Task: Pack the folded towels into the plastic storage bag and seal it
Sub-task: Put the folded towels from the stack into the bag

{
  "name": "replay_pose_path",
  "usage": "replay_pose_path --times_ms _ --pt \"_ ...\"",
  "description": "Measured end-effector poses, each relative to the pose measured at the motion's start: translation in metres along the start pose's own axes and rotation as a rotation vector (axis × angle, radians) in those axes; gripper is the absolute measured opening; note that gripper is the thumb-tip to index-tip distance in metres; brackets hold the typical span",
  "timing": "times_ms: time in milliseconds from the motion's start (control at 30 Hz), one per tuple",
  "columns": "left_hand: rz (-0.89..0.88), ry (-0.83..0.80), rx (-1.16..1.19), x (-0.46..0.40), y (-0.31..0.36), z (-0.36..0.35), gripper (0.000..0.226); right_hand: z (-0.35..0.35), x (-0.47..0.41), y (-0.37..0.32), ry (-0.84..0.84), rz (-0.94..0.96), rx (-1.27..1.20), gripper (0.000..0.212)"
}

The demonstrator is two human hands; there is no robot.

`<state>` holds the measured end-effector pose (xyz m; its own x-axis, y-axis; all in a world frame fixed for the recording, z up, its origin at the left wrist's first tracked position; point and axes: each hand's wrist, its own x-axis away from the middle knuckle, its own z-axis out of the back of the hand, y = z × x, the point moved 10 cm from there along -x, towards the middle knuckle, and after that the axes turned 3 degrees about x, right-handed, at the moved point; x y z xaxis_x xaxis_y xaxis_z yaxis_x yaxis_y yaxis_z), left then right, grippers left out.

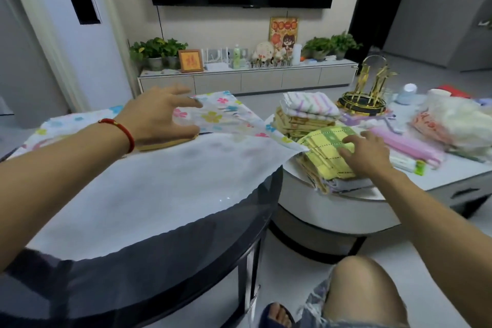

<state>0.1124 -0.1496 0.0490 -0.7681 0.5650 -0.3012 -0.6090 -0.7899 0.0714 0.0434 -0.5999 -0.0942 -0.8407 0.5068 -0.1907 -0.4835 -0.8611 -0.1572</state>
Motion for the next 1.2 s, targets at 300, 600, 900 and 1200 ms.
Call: replay_pose_path --times_ms 300,600,900,1200 --pt "-0.046 0.009 0.139 -0.001 0.0 -0.004 0.06 -0.025 -0.028 0.029 -0.204 -0.102 -0.119 0.031" --pt "-0.032 0.005 0.125 -0.004 -0.002 -0.008 0.065 -0.002 -0.029 0.008 -0.283 -0.012 -0.232 0.046" --pt "-0.044 -0.016 0.14 0.002 -0.006 -0.002 0.069 0.122 0.064 -0.077 -0.174 0.262 -0.665 0.017" --pt "0.02 -0.108 0.197 -0.001 -0.013 0.002 0.083 0.086 0.151 -0.252 -0.826 0.509 -1.159 0.028"
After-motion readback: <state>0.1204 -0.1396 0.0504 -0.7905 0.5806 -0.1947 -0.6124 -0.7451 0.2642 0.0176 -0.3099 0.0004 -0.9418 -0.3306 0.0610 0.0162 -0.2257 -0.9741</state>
